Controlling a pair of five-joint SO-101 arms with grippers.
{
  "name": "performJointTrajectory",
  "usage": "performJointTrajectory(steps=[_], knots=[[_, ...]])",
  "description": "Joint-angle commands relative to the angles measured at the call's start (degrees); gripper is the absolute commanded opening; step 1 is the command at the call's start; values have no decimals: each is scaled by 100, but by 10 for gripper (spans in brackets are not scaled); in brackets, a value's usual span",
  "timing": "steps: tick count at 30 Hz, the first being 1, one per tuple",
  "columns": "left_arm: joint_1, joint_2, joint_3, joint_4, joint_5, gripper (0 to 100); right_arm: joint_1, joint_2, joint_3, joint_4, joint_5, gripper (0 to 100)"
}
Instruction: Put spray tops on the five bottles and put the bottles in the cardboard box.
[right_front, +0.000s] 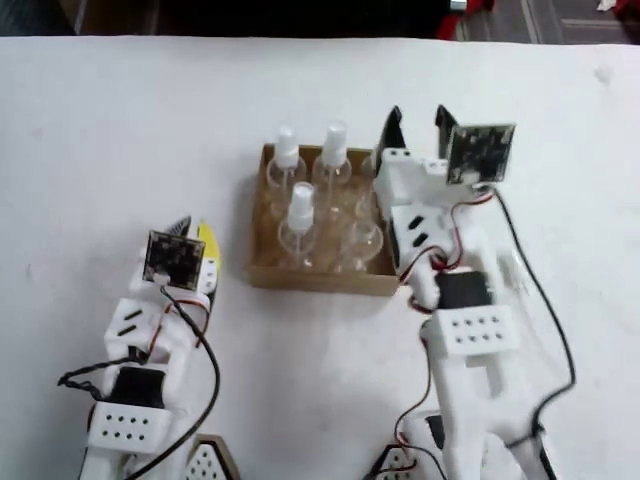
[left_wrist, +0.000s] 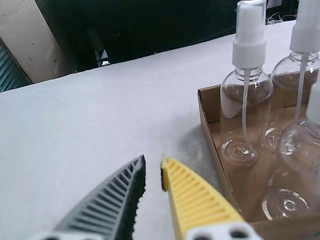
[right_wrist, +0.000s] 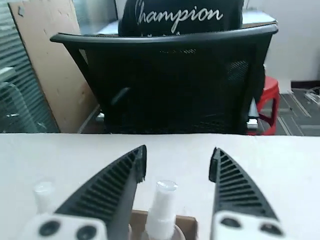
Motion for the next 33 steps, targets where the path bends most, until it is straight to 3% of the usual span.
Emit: performJointTrajectory(steps=[1,9,14,19,26,33], knots=[[48,-57,-18,-114,-53,60,778,-576,-1284,2387,53,183],[22,-57,-18,-105,-53,60,2484,-593,-1653,4180,70,183],[13,-66,26,-141,-62,60,2976,-593,-826,4277,105,183],[13,-66,35,-141,-62,60,3011,-593,624,3618,1002,182],[13,-66,26,-149,-62,60,3046,-655,2127,2114,589,181],[40,-66,9,-149,-62,60,3064,-655,2259,2097,914,181]])
